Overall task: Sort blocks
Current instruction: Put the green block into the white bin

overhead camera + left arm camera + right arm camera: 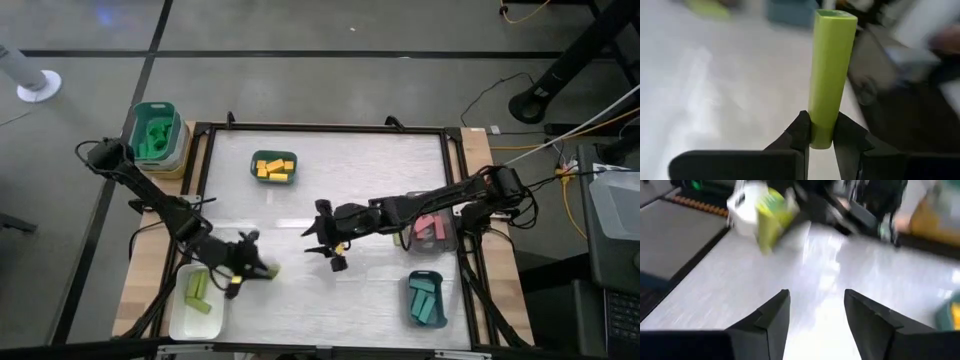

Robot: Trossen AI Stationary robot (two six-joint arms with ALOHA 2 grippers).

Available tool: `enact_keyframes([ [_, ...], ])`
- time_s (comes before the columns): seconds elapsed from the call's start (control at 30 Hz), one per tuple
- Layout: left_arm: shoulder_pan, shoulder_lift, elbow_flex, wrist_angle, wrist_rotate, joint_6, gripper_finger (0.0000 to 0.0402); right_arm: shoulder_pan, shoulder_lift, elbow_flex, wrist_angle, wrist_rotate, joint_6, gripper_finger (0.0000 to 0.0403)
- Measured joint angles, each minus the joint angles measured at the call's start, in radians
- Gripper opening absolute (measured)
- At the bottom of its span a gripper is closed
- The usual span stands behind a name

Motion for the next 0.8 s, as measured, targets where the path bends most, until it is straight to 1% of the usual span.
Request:
enact_keyframes([
  [0.13,-0.068,-0.001,0.0,-0.021,0.166,-0.184,0.0043,0.0,-0.03,0.0,-0.17,0.0,0.105,0.019],
  [0.2,-0.1,-0.01,0.0,-0.032,0.249,-0.275,0.0043,0.0,-0.034,0.0,-0.225,0.0,0.14,0.019],
  [0.27,-0.13,-0.029,0.0,-0.072,0.299,-0.395,0.0044,0.0,-0.034,0.001,-0.298,0.0,0.154,0.019],
  [0.37,-0.166,-0.072,0.0,-0.179,0.358,-0.599,0.0045,-0.001,-0.032,0.0,-0.386,-0.008,0.186,0.0191],
  [0.5,-0.215,-0.137,0.0,-0.335,0.462,-0.883,0.0043,-0.001,-0.03,0.0,-0.511,-0.01,0.241,0.0191],
  [0.57,-0.241,-0.165,0.0,-0.394,0.486,-1.011,0.0046,-0.001,-0.03,0.0,-0.563,-0.01,0.272,0.0191],
  [0.67,-0.275,-0.198,0.0,-0.452,0.488,-1.184,0.005,-0.001,-0.03,0.0,-0.632,-0.01,0.327,0.0191],
  [0.8,-0.305,-0.21,0.0,-0.51,0.49,-1.356,0.0052,-0.001,-0.03,0.0,-0.715,-0.01,0.411,0.0191],
])
